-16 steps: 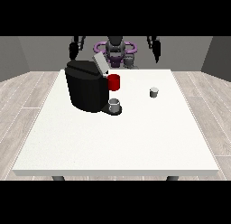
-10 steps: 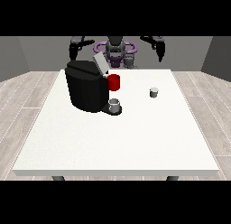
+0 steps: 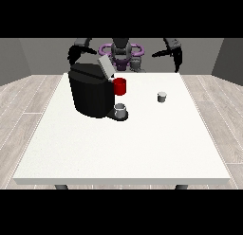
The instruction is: Insert the coffee pod into the coffee machine and close the lid
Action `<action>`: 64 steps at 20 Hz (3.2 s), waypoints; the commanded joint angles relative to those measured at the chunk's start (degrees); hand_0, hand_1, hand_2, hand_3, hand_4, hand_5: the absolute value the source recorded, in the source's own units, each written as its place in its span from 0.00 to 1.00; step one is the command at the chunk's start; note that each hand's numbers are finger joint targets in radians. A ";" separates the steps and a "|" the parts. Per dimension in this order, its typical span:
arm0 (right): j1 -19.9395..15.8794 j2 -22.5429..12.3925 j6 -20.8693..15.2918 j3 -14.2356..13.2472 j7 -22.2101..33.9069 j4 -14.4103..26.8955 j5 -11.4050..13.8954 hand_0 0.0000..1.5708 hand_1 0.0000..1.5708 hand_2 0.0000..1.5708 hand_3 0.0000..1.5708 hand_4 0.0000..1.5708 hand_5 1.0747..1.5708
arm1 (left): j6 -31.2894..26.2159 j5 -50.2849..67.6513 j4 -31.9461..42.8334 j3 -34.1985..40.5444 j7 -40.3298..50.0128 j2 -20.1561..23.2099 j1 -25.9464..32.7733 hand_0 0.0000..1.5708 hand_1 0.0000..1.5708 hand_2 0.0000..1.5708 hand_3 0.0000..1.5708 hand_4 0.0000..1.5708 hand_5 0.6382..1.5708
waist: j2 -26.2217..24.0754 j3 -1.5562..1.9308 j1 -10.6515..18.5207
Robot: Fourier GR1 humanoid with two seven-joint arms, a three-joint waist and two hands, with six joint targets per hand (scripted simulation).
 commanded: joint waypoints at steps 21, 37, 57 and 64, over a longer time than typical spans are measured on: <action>-10.61 1.12 -3.52 1.18 2.69 3.08 2.19 0.00 0.00 0.00 0.00 0.25 1.00 | 0.45 -12.10 31.57 -0.46 -1.68 6.33 -21.04 0.00 0.00 0.07 0.00 0.00 1.00 | 10.38 -0.03 -3.04; -11.36 1.27 -4.70 2.17 5.62 5.71 4.38 0.00 0.00 0.00 0.00 0.25 1.00 | 6.34 -24.31 42.84 -4.79 -6.72 8.20 -23.59 0.36 0.36 0.44 0.26 0.00 1.00 | 10.38 -0.05 -4.19; -9.48 1.08 -2.89 0.78 1.74 6.83 1.10 0.00 0.00 0.00 0.00 0.32 1.00 | 16.78 -33.84 50.95 -5.89 -12.54 8.83 -27.00 0.65 0.65 0.71 0.57 0.18 1.00 | 10.57 -0.03 -4.74; -13.93 -0.10 -4.42 -2.18 6.56 7.42 0.27 0.00 0.00 0.00 0.00 0.25 1.00 | 14.84 -33.62 49.65 -5.39 -19.02 9.87 -30.70 0.93 0.93 0.93 0.90 0.39 1.00 | 10.97 -0.03 -3.13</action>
